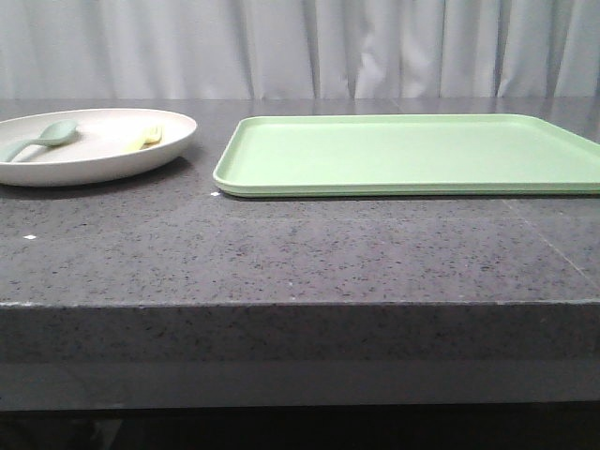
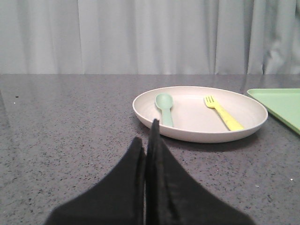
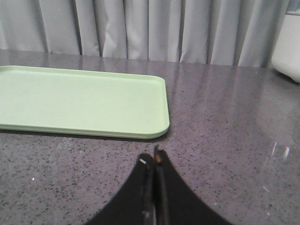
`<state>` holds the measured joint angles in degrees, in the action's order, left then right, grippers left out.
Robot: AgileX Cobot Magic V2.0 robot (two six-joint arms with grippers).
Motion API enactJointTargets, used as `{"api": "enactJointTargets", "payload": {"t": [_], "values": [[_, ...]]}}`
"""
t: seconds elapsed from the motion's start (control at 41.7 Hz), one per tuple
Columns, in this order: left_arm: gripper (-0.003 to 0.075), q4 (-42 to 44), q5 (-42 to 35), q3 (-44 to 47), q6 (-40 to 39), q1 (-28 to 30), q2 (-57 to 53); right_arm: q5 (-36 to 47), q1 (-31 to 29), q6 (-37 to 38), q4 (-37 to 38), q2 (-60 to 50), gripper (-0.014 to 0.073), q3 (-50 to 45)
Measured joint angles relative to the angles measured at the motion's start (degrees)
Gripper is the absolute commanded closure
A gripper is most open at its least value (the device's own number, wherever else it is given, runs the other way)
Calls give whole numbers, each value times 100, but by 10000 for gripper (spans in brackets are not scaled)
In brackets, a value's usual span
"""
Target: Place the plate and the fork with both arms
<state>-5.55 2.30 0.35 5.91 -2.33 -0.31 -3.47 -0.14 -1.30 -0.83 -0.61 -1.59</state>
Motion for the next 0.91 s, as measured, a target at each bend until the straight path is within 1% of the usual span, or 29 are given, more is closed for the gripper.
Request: {"api": "enactJointTargets", "payload": {"t": [0.671,0.815,0.911], "values": [[738,0,0,0,0,0,0,0,0,0,0,0,662,0],[738,-11,-146,0,0,0,0,129,0,0,0,0,662,0],[738,-248,-352,-35,0,0,0,152,0,0,-13,0,662,13]]}}
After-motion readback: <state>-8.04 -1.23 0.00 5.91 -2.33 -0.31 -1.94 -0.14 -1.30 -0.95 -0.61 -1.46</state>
